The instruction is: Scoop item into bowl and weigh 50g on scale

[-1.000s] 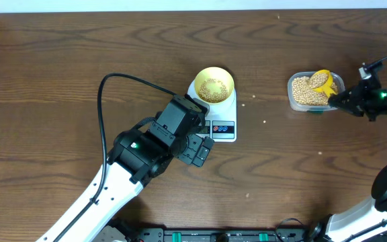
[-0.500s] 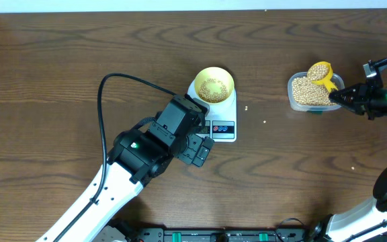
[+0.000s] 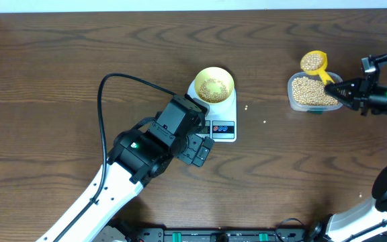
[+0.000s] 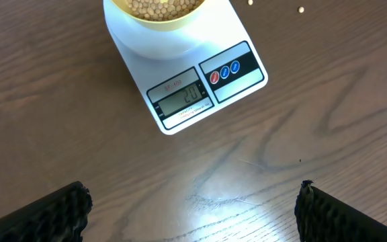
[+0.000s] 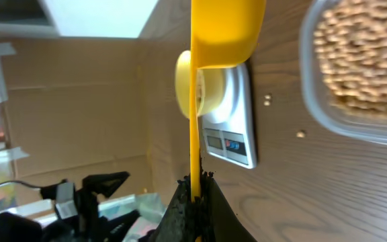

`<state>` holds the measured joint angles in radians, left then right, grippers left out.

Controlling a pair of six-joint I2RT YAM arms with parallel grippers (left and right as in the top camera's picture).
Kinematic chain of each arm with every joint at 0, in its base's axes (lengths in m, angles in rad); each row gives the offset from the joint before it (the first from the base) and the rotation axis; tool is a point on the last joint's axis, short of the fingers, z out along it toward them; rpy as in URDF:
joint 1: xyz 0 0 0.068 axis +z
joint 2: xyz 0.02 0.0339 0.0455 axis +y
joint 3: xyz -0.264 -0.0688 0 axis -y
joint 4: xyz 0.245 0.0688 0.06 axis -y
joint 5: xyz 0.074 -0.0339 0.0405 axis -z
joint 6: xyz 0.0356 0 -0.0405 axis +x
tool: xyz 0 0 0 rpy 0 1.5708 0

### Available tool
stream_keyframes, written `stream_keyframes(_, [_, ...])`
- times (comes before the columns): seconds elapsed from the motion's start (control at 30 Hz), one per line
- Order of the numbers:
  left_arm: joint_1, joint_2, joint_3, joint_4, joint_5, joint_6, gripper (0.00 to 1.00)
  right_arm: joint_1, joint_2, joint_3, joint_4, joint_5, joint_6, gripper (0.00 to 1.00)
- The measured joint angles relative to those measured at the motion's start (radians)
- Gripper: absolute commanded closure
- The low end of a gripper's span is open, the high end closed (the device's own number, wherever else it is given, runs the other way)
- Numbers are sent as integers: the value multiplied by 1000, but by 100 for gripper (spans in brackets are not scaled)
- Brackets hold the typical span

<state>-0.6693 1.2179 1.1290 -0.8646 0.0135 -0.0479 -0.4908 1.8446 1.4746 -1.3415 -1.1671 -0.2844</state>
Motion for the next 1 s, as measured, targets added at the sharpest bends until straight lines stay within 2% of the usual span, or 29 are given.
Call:
stream_keyframes(0.5, [0,0,0,0,0,0,1,221,0,0,10,-106,-39,99])
stream_keyframes(0.83, [0,0,0,0,0,0,1,374,0,0,79,-148,-35,99])
stream_keyframes(1.0, [0,0,0,0,0,0,1,432,0,0,157,-150,11,99])
